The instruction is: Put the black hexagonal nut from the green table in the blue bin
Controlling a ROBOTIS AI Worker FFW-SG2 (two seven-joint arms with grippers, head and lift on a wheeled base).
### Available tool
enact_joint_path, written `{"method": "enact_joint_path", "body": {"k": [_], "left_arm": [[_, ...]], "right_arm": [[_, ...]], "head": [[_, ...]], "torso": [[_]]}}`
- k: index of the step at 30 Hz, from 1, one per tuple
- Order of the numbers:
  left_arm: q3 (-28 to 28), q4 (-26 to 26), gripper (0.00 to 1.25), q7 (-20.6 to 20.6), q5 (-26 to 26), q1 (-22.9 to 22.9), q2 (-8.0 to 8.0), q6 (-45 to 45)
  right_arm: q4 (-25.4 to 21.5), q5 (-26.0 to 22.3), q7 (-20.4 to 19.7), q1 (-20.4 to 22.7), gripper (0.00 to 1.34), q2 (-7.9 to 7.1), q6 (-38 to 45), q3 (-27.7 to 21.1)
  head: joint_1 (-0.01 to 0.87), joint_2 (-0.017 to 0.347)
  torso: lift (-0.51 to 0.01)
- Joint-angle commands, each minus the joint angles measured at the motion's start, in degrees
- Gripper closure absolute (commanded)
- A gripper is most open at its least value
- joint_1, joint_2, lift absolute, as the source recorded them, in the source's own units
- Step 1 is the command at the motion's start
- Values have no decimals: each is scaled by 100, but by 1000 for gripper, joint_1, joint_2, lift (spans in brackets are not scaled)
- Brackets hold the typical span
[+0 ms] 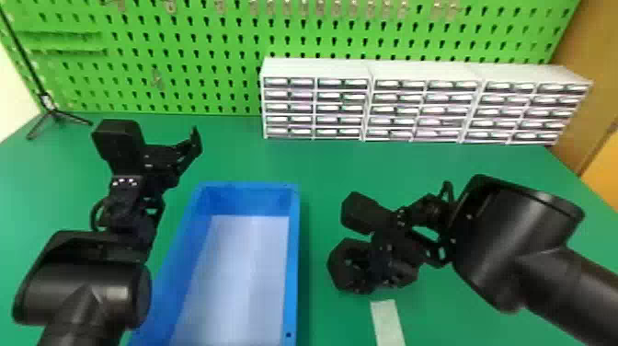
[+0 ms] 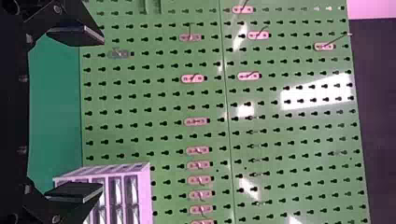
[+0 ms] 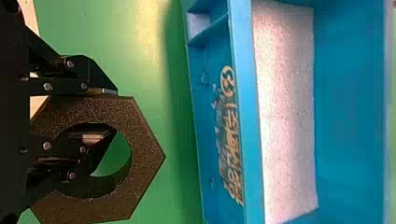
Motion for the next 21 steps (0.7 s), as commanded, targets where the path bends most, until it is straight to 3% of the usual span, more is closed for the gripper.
{"method": "enact_joint_path", "body": {"k": [1,11,21], "left_arm": [[191,-212,174,-94,-70,177,4,145],[534,-467,174,-226,-167,441,4,259],[675,-528,174,-235,-132,617,-5,294]], "right_arm": [[-78,225,102,26,1015,15,88,-228],[-227,418,251,18,1015,103,193,-738],[-315,479,313,-211,1015,402,220,-1098]], "head": [[683,28],[683,28],[683,28]], "torso": [[-96],[-96],[-96]]}}
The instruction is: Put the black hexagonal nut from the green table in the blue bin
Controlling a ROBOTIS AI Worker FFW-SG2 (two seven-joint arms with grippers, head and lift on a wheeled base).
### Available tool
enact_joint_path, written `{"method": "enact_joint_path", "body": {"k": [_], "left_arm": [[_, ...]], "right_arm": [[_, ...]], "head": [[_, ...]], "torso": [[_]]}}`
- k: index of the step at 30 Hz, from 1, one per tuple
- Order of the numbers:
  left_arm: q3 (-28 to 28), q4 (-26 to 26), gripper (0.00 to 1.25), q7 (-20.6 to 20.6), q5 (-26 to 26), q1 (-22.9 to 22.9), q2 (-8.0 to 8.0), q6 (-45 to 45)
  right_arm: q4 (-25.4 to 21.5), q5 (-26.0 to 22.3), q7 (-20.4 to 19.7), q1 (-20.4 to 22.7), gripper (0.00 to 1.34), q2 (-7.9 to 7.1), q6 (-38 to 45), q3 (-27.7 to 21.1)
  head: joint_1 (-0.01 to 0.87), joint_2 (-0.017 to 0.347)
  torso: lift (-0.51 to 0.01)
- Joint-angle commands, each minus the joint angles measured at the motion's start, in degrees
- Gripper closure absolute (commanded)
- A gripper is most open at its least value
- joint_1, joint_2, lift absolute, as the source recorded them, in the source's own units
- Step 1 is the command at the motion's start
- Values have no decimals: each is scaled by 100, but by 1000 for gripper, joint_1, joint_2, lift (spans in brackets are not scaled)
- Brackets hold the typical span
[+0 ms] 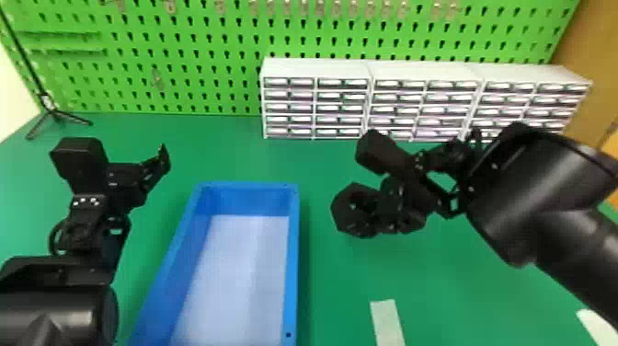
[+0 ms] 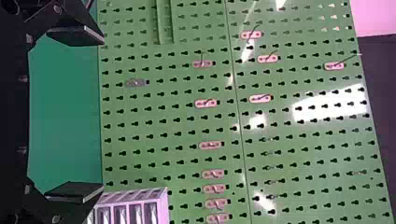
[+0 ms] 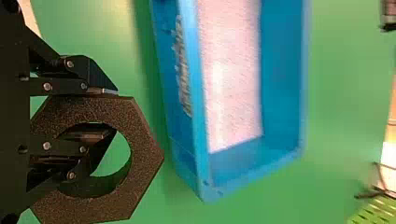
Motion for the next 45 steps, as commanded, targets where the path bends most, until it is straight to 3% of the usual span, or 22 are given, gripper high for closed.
{"method": "enact_joint_path", "body": {"k": [1,6,18,31,45], "left_arm": [[37,-12,174,7,16,50,2,13],[46,-12,174,-1,16,59,2,22],[28,-12,174,-1,16,50,2,48],[11,-12,174,-1,7,50,2,66],[-7,-12,174,-1,-1,24,2,66]], "right_arm": [[-44,11,9,-139,1015,122,10,-73],[-52,-42,9,-262,1015,237,10,-55],[-44,-77,-18,-456,1015,799,-69,50],[53,-481,-334,-658,1015,1142,-236,305],[449,-973,-624,-772,1015,1362,-552,744]], "head": [[683,28],[683,28],[683,28],[683,28],[683,28]], "torso": [[-96],[-96],[-96],[-96],[-96]]}}
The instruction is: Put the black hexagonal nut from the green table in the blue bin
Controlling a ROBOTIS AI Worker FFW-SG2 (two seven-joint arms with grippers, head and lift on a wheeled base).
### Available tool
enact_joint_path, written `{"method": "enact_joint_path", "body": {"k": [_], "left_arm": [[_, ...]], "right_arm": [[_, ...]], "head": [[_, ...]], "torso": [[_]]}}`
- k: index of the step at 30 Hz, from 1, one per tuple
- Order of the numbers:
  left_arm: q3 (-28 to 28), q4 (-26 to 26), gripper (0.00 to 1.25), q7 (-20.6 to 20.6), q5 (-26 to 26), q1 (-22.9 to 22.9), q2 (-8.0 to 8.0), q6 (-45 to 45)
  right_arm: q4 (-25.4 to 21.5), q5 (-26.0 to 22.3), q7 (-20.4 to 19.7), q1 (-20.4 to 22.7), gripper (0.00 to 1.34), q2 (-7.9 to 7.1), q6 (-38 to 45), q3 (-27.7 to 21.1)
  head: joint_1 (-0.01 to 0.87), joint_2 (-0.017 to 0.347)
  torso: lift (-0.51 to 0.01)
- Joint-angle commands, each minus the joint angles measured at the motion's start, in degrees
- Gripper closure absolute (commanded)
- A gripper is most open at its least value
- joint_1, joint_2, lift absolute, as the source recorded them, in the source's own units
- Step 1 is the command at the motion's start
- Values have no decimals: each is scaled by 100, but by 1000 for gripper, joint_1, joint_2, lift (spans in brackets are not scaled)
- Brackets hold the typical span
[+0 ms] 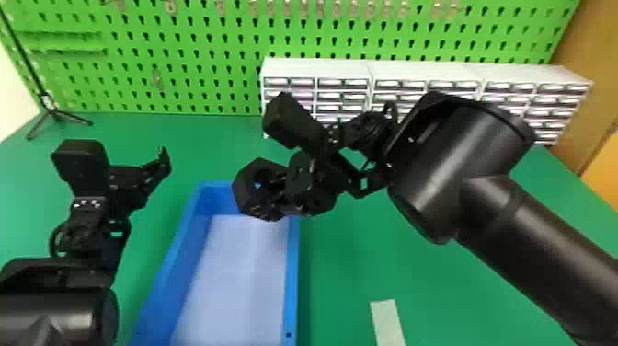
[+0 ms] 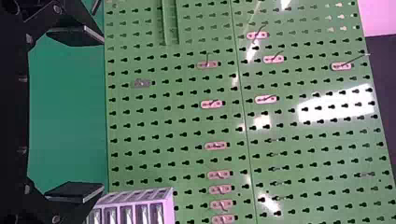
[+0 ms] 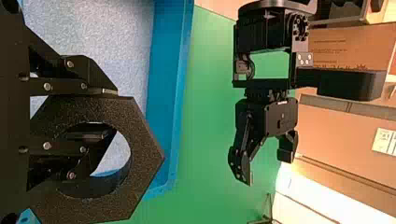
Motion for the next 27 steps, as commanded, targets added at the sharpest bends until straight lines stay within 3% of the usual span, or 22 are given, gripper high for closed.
{"method": "enact_joint_path", "body": {"k": [1,8,17,27], "left_arm": [[6,0,174,-1,0,1,0,0],[6,0,174,-1,0,1,0,0],[6,0,174,-1,0,19,0,0],[-3,0,174,-1,0,-7,9,0]], "right_arm": [[162,-80,-25,-18,1015,109,-97,101],[391,-300,-78,-1,1015,258,-273,233],[576,-862,-315,35,1015,232,-440,409],[576,-933,-385,17,1015,188,-475,444]], "head": [[683,28],[683,28],[683,28],[683,28]], "torso": [[-96],[-96],[-96],[-96]]}}
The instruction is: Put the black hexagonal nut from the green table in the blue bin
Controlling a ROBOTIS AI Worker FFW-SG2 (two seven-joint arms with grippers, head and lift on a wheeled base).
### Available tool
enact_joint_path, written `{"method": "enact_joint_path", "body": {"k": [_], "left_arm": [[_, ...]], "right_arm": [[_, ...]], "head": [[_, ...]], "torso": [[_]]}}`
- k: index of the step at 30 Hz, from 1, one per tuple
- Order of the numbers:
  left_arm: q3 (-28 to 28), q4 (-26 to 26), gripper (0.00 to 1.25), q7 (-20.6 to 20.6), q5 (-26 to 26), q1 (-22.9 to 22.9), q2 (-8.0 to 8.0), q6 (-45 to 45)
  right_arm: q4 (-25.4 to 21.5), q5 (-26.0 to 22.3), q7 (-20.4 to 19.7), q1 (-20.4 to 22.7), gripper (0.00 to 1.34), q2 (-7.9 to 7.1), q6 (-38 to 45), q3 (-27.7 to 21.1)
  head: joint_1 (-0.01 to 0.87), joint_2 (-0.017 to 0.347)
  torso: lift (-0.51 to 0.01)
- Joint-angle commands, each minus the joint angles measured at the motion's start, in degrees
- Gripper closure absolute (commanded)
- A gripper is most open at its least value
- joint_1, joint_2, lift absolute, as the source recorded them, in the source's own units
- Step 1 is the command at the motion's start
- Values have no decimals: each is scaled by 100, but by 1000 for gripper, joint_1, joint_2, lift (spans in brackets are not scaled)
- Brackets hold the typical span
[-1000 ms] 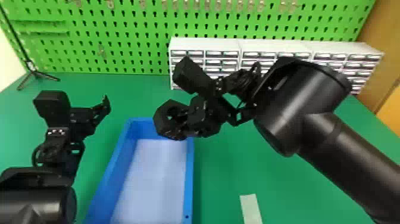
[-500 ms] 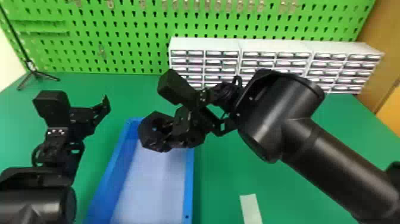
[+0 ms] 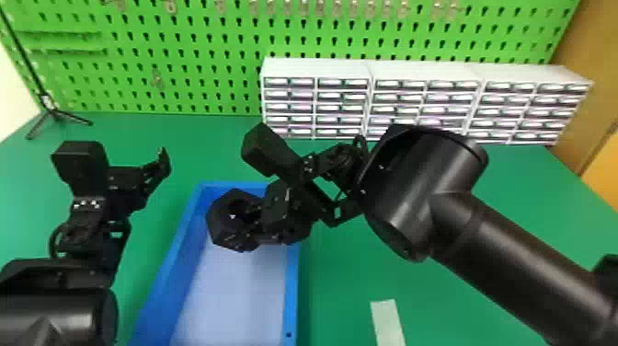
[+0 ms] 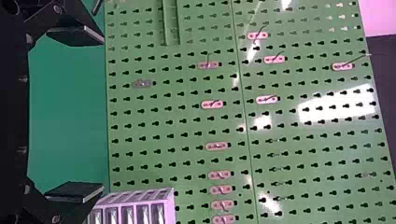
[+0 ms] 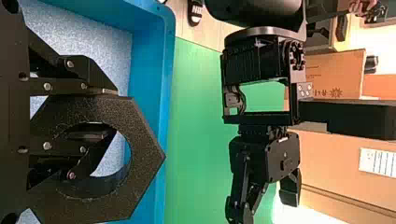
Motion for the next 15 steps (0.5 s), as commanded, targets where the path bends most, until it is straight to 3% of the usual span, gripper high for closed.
{"method": "enact_joint_path", "body": {"k": [1,5,10,15], "left_arm": [[-3,0,174,0,0,-12,0,0],[-12,0,174,0,0,-12,9,0],[-3,0,174,0,0,-12,0,0],[-3,0,174,0,0,-12,0,0]], "right_arm": [[-8,-10,-5,-3,1015,-14,-25,3],[1,-10,-5,-12,960,-14,-61,3],[1,-10,-31,-12,400,-23,-113,12],[-8,-10,-58,-12,130,-32,-131,12]], "head": [[683,28],[683,28],[683,28],[683,28]], "torso": [[-96],[-96],[-96],[-96]]}}
